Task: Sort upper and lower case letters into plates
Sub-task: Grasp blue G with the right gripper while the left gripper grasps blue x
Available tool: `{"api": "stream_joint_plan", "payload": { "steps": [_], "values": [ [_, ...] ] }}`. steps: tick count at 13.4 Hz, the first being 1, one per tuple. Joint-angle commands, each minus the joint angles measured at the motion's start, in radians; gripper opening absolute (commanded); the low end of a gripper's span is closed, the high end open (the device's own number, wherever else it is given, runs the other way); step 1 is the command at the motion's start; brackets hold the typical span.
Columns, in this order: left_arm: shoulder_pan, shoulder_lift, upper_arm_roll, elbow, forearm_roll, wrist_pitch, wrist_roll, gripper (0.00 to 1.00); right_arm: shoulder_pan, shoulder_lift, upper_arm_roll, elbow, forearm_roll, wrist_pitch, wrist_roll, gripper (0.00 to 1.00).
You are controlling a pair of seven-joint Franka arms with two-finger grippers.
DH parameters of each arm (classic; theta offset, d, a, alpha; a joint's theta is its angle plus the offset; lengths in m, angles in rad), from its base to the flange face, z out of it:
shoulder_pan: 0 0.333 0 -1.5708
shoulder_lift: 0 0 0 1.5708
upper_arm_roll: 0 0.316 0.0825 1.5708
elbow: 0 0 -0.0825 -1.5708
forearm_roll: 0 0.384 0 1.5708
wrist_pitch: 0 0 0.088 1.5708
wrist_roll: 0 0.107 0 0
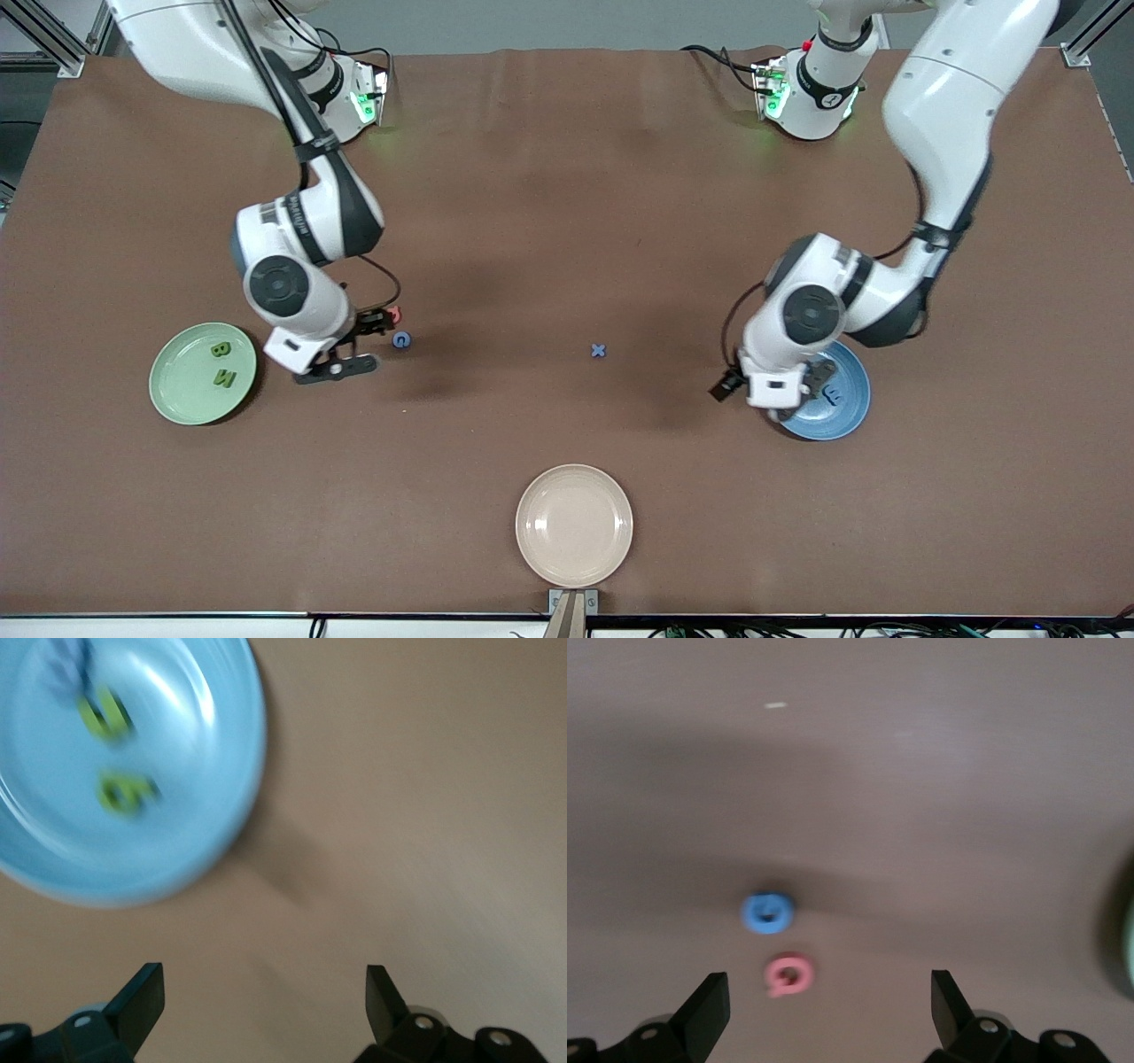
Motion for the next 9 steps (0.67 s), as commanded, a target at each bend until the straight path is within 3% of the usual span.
{"api": "stream_joint_plan", "payload": {
  "steps": [1, 3, 4, 6, 9],
  "values": [
    [-0.085, 0.067, 0.006, 0.059, 0.003, 0.036, -0.123, 1.0, 0.014, -0.016, 0.027, -0.055, 0.011, 0.08, -0.026, 1.0],
    [-0.17, 0.127, 0.014, 0.1, 0.014, 0.101, -0.244, 0.98, 0.015, -0.016, 0.034, -0.117, 0.011, 0.186, -0.062, 1.0],
    [-0.215, 0.164, 0.029, 0.143, 0.014, 0.112, -0.279, 0.91, 0.012, -0.015, 0.034, -0.159, 0.011, 0.252, -0.102, 1.0],
    [-0.324, 0.23, 0.093, 0.263, 0.009, 0.11, -0.365, 0.88, 0.007, -0.012, 0.035, -0.213, 0.011, 0.355, -0.136, 1.0],
    [-0.415, 0.276, 0.138, 0.328, 0.003, 0.103, -0.412, 0.87, -0.009, 0.023, 0.034, -0.213, 0.011, 0.392, -0.186, 1.0]
  ]
}}
